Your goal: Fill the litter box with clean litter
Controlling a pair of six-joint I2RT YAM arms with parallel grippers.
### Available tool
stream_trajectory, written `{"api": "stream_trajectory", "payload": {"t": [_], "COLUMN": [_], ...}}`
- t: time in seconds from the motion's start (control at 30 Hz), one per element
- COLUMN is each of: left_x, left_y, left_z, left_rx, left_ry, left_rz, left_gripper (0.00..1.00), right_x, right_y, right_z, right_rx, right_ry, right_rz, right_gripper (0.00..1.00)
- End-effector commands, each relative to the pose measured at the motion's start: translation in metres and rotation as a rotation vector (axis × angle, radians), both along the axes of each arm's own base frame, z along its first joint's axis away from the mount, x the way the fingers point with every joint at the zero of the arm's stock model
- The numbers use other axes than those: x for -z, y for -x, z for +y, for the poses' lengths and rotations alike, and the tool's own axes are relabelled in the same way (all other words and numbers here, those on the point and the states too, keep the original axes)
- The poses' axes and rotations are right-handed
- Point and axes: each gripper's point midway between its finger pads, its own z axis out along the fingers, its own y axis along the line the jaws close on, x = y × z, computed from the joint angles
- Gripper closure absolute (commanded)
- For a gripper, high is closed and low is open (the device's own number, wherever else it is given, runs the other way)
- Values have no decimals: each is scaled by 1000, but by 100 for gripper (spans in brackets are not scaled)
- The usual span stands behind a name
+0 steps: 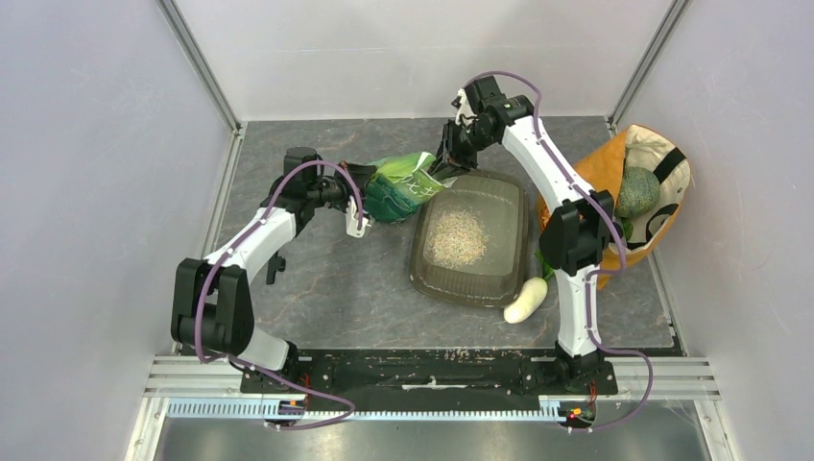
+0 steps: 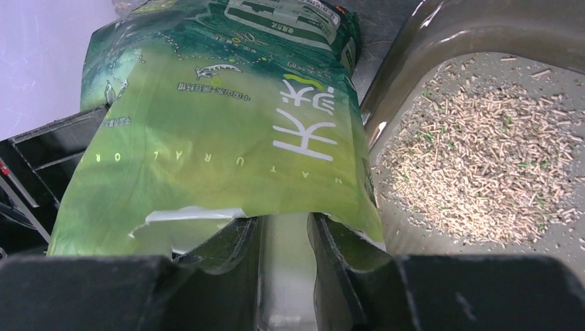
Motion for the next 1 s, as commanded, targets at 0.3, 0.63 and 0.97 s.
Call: {"api": "stream_trajectory", "payload": {"t": [0.3,0.63,0.97], "left_x": [-44,-28,-28], "left_y": [2,-3,-8], "left_z": [-18,-19,-20], "left_rx": [104,93,75], "left_ry": [-3,-23,-11], "left_rz": [-224,-195,-179], "left_gripper": [98,98,98], "right_x": [21,0,-30], "right_y": [0,4,-5], "right_z": [39,78,101], "right_rx": [-78,-171,-167], "right_ry": [-4,-307,-566], "right_rz": [-7,-15,-65], "right_gripper": [100,100,100]}}
